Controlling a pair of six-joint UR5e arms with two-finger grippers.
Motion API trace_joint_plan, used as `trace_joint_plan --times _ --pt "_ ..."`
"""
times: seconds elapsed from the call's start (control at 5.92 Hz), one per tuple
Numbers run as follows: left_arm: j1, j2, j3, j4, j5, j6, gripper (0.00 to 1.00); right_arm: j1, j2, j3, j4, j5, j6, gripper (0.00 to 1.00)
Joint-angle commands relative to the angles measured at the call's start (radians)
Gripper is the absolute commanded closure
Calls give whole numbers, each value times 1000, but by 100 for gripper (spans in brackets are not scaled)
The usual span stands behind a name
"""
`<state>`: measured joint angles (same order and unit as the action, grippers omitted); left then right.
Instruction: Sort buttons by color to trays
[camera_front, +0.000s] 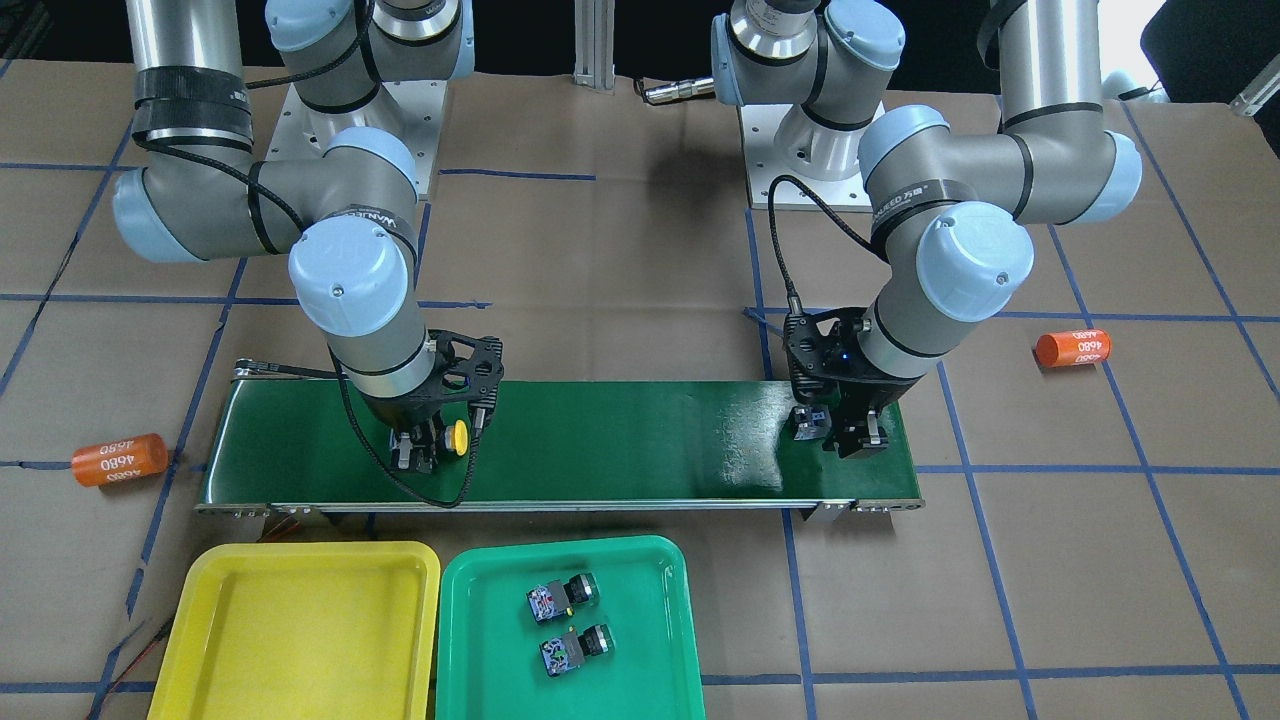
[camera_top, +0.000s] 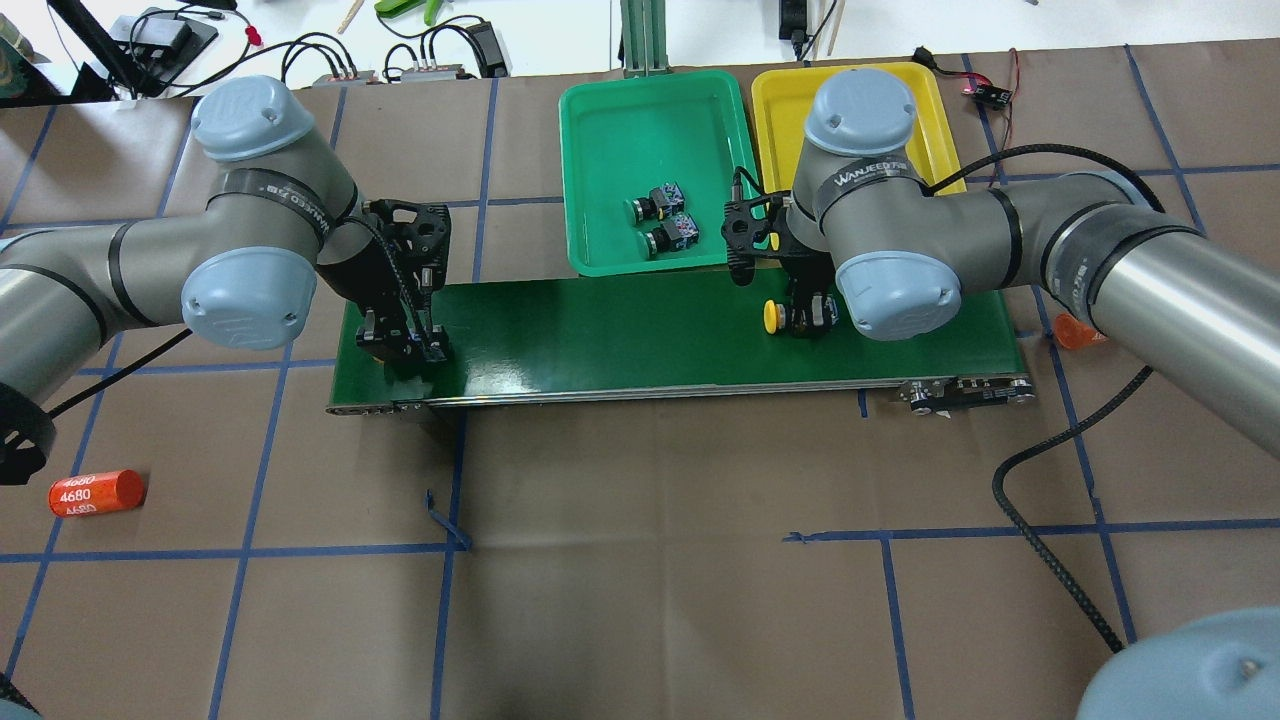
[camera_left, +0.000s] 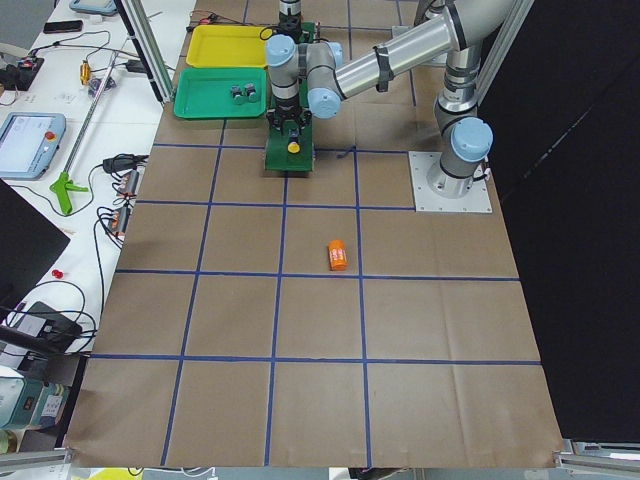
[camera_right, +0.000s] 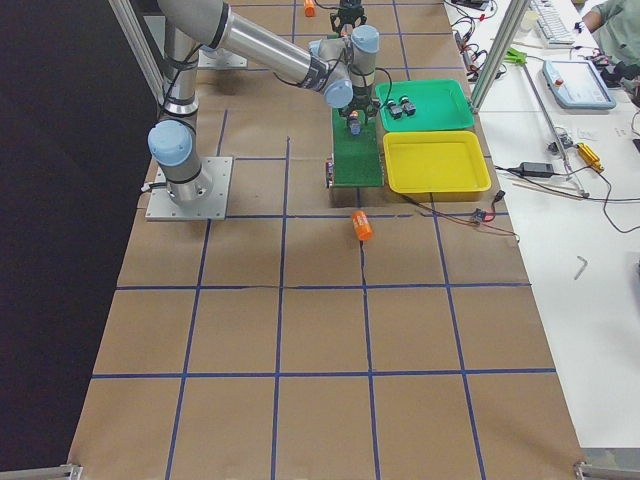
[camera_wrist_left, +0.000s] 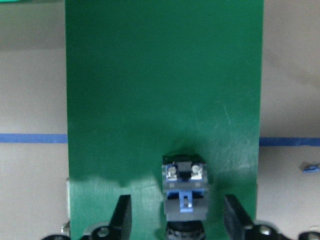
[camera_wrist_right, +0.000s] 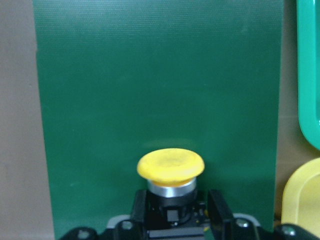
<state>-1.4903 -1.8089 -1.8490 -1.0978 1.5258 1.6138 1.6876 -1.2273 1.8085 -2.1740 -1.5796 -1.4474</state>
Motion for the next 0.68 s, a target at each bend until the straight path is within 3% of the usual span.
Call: trace_joint_plan --times 0.0,0.34,0.51 --pt "124 57 14 -95 13 -9 8 -58 -30 23 5 -25 -86 91" --pt "400 120 -12 -192 37 21 3 -121 -60 5 -10 -22 -149 92" --pt "515 122 -45 -198 147 170 3 -123 -25 -58 -21 -14 -218 92"
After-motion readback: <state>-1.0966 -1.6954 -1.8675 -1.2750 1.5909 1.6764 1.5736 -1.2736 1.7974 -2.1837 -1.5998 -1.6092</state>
